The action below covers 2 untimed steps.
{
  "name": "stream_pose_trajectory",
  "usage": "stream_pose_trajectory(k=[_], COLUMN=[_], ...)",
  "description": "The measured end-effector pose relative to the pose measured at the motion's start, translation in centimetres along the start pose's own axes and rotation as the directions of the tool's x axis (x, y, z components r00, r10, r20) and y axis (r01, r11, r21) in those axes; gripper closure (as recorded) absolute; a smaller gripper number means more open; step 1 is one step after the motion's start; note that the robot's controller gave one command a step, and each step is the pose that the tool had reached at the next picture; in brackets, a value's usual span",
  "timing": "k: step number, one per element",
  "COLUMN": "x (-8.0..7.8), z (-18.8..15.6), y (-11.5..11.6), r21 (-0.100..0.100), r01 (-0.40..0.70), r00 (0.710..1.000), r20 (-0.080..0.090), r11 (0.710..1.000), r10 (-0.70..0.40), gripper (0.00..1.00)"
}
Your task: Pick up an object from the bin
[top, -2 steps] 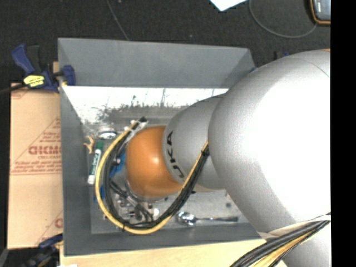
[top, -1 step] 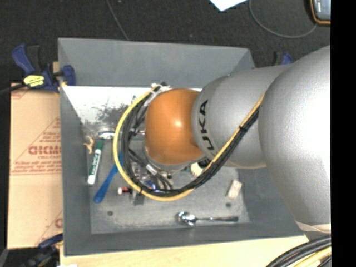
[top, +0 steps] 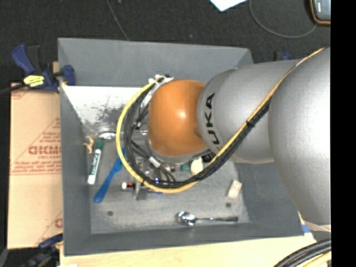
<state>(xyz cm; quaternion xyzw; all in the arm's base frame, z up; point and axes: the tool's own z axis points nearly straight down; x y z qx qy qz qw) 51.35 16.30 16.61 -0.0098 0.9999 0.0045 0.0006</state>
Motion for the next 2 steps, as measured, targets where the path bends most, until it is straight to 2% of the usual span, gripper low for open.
stream_pose_trajectory(k=[1, 2], x=[2.5, 1.6], z=[3.2, -9.3], y=[-1.7, 0.1], r21=[-0.002, -0.002], r01=[-0.033, 0.013], r00=[0.999, 1.000], r20=[0.015, 0.010], r11=[0.999, 1.000], r10=[0.033, -0.013], gripper=[1.00, 1.00])
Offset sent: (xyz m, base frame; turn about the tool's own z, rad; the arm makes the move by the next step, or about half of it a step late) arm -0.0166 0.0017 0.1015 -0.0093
